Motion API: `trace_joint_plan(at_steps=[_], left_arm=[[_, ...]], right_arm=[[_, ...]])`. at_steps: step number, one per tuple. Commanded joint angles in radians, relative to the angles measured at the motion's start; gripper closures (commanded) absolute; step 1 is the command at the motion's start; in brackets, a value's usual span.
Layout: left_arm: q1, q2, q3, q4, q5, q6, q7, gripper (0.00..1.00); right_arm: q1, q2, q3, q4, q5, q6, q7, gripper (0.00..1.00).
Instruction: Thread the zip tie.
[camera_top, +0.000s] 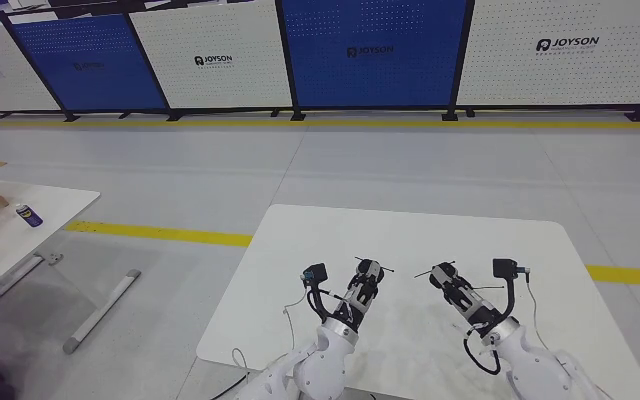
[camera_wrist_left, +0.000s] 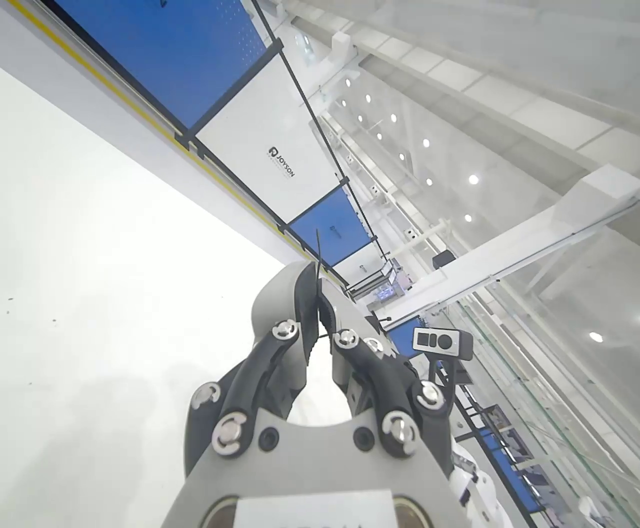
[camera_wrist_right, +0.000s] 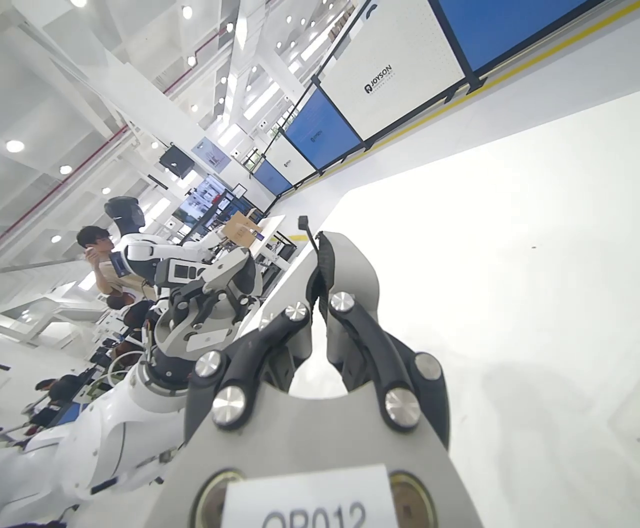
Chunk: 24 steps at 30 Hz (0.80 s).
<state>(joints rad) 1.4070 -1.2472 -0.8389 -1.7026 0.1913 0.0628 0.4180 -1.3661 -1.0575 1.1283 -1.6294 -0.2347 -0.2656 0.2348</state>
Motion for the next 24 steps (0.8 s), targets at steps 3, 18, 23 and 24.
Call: trace_joint_plan(at_steps=[3, 18, 23, 24], left_arm=[[0.000, 0.000, 0.000, 0.000, 0.000, 0.000, 0.000, 1.00], [0.000, 0.000, 0.000, 0.000, 0.000, 0.000, 0.000, 1.00], [0.000, 0.000, 0.000, 0.000, 0.000, 0.000, 0.000, 1.00], [0.000, 0.000, 0.000, 0.000, 0.000, 0.000, 0.000, 1.00]], right_arm=[[0.000, 0.000, 0.000, 0.000, 0.000, 0.000, 0.000, 1.00], [-0.016, -0.006, -0.002, -0.004, 0.028, -0.040, -0.040, 1.00], [-0.027, -0.016, -0.004, -0.006, 0.037, -0.074, -0.123, 1.00], [-0.026, -0.018, -0.005, -0.004, 0.030, -0.074, -0.134, 1.00]])
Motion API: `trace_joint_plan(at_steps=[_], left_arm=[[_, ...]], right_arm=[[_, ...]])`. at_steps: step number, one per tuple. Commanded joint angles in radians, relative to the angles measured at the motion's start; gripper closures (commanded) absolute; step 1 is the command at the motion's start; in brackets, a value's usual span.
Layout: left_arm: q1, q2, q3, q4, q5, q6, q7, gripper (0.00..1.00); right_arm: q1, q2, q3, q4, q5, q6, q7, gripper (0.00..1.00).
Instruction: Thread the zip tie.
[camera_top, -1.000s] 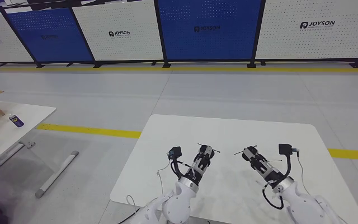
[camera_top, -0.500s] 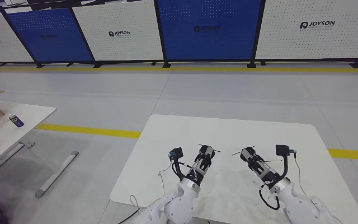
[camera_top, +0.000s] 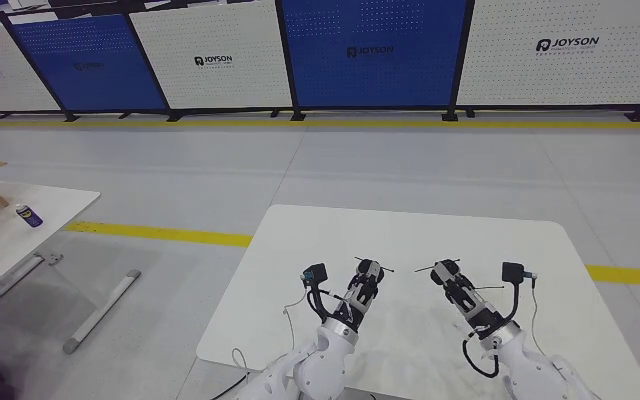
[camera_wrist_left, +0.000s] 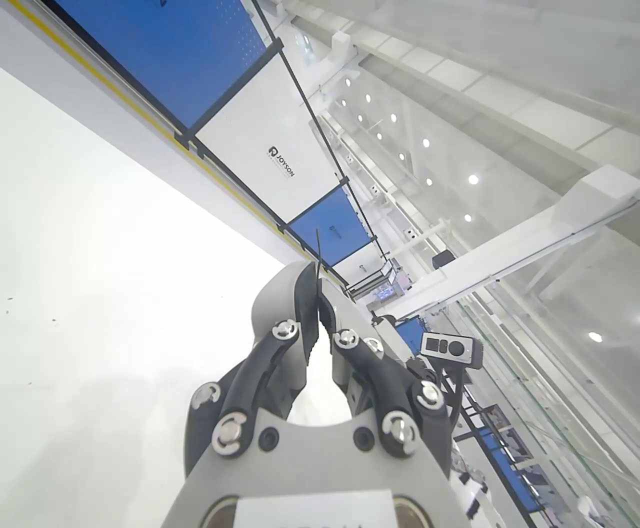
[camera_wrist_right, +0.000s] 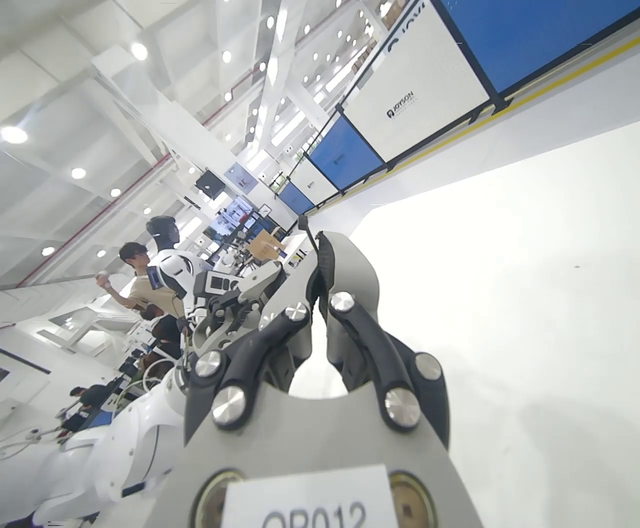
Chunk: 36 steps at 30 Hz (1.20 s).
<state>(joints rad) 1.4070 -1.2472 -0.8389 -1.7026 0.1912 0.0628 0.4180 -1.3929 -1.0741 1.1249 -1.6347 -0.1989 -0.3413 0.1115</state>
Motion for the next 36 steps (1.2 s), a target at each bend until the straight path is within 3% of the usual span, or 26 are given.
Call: trace_joint_plan(at_steps=[1, 4, 12, 21, 25, 31, 36], left_arm=[[0.000, 0.000, 0.000, 0.000, 0.000, 0.000, 0.000, 1.00], [0.000, 0.000, 0.000, 0.000, 0.000, 0.000, 0.000, 1.00], [0.003, -0.002, 0.003, 0.023, 0.041, -0.001, -0.058, 1.00], [0.003, -0.002, 0.003, 0.023, 0.041, -0.001, -0.058, 1.00], [0.003, -0.002, 0.003, 0.023, 0.041, -0.001, -0.058, 1.00], [0.003, -0.002, 0.003, 0.023, 0.041, -0.001, -0.058, 1.00], [0.003, -0.002, 0.003, 0.023, 0.041, -0.001, -0.058, 1.00]], right_arm=[[0.003, -0.005, -0.010, 0.006, -0.017, 0.005, -0.017, 1.00], [0.019, -0.012, -0.035, 0.012, -0.031, 0.054, 0.011, 1.00], [0.019, -0.012, -0.035, 0.012, -0.031, 0.054, 0.011, 1.00], [0.018, -0.012, -0.035, 0.011, -0.029, 0.054, 0.010, 1.00], [-0.007, -0.020, -0.038, 0.013, 0.016, 0.001, -0.034, 1.00], [-0.015, -0.035, -0.069, 0.012, -0.051, 0.047, -0.087, 1.00], [-0.015, -0.035, -0.069, 0.012, -0.051, 0.047, -0.087, 1.00]])
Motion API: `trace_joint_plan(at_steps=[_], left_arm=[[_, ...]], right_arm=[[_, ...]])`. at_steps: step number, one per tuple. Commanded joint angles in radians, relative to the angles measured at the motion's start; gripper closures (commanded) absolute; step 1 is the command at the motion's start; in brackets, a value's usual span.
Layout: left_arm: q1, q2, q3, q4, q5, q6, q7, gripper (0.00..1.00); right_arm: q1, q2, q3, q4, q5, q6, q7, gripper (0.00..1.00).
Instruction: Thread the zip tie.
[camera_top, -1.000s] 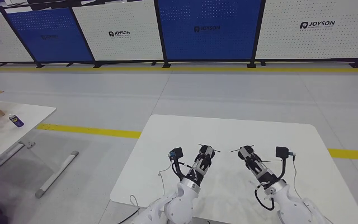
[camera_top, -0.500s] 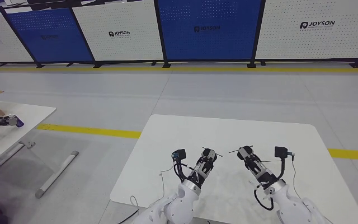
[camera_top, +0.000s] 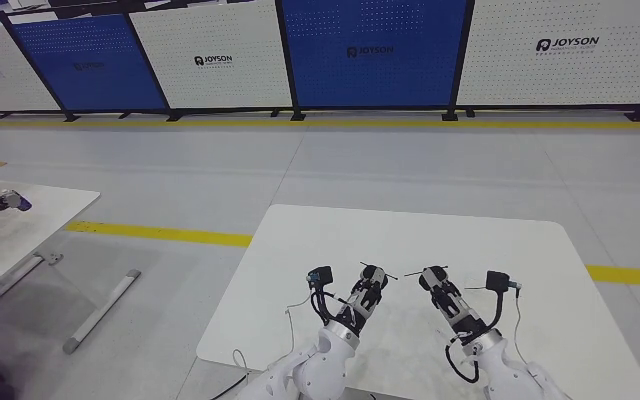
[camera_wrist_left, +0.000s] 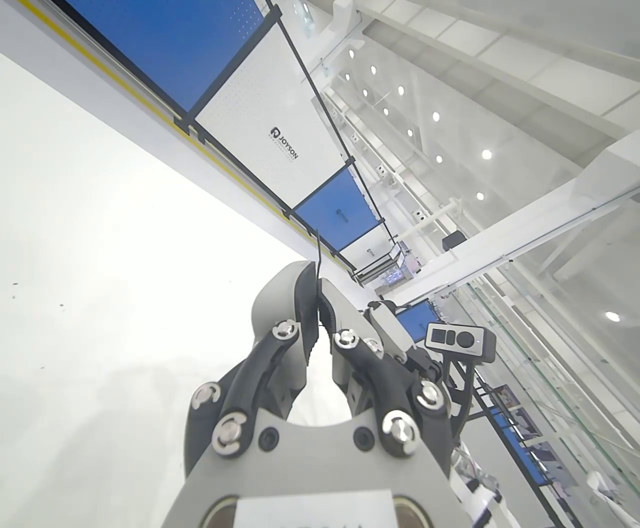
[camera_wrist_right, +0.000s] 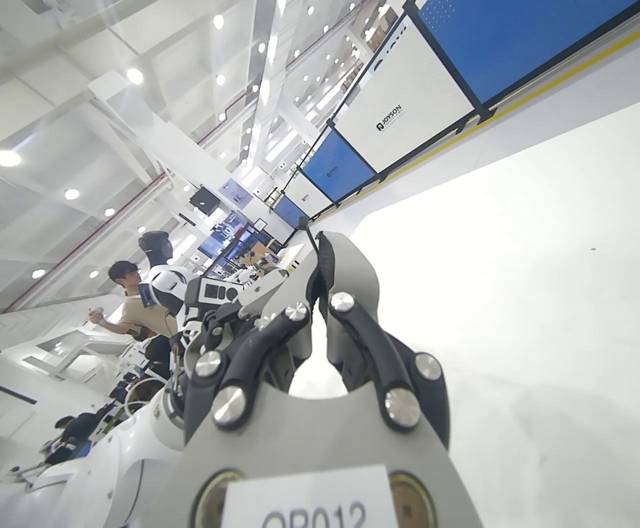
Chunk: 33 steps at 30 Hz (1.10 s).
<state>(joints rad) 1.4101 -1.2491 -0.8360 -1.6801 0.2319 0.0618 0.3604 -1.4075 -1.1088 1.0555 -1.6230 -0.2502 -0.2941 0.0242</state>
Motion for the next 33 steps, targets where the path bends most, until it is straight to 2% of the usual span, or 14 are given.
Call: trace_joint_plan(at_steps=[1, 11, 20, 33], left_arm=[[0.000, 0.000, 0.000, 0.000, 0.000, 0.000, 0.000, 1.00], [0.000, 0.000, 0.000, 0.000, 0.000, 0.000, 0.000, 1.00], [0.000, 0.000, 0.000, 0.000, 0.000, 0.000, 0.000, 1.00], [0.000, 0.000, 0.000, 0.000, 0.000, 0.000, 0.000, 1.00]], right_arm=[[0.000, 0.000, 0.000, 0.000, 0.000, 0.000, 0.000, 1.00], [0.005, -0.008, -0.010, 0.015, 0.016, 0.003, 0.035, 1.00], [0.005, -0.011, -0.010, 0.015, 0.017, -0.005, 0.024, 1.00], [0.012, -0.025, -0.005, 0.018, 0.019, 0.018, 0.059, 1.00]])
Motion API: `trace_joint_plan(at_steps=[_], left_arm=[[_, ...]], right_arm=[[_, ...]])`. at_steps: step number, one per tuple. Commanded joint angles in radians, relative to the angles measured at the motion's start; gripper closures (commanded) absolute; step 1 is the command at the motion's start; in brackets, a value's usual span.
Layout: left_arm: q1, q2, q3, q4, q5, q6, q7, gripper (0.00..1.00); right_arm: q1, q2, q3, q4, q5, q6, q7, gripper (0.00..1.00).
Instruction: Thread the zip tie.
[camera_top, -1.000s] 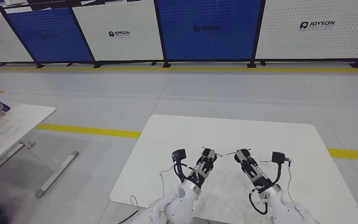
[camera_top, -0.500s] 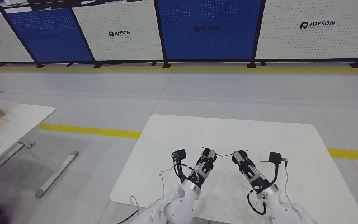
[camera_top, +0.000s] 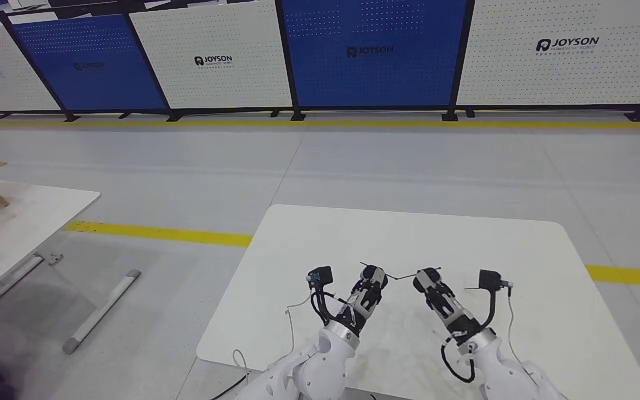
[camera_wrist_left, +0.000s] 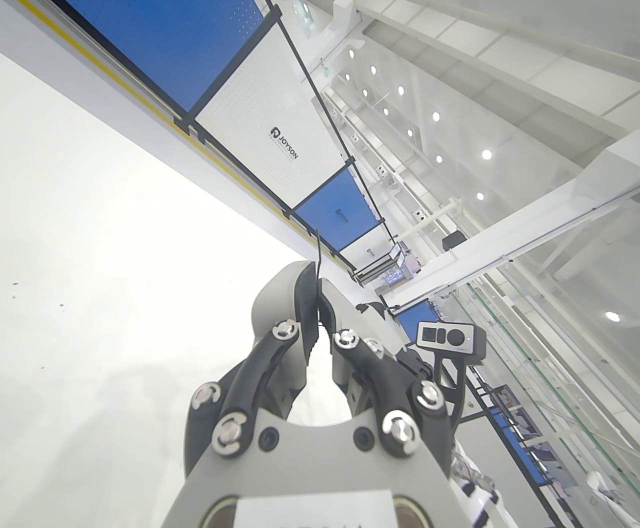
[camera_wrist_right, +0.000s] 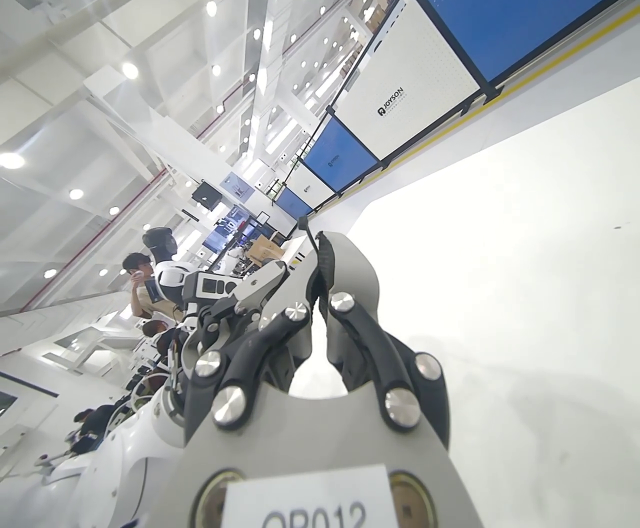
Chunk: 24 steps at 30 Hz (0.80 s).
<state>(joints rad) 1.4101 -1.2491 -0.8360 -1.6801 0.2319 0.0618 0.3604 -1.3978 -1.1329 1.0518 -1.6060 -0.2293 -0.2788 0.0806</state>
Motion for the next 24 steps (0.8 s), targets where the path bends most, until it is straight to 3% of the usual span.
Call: trace_joint_plan(at_steps=[1, 10, 24], left_arm=[[0.000, 0.000, 0.000, 0.000, 0.000, 0.000, 0.000, 1.00], [0.000, 0.000, 0.000, 0.000, 0.000, 0.000, 0.000, 1.00], [0.000, 0.000, 0.000, 0.000, 0.000, 0.000, 0.000, 1.00]], right_arm=[[0.004, -0.003, -0.003, 0.001, -0.005, 0.006, 0.004, 1.00], [0.015, -0.015, -0.008, 0.013, -0.006, 0.012, 0.014, 1.00], [-0.029, -0.019, 0.035, -0.014, -0.025, -0.010, -0.002, 1.00]])
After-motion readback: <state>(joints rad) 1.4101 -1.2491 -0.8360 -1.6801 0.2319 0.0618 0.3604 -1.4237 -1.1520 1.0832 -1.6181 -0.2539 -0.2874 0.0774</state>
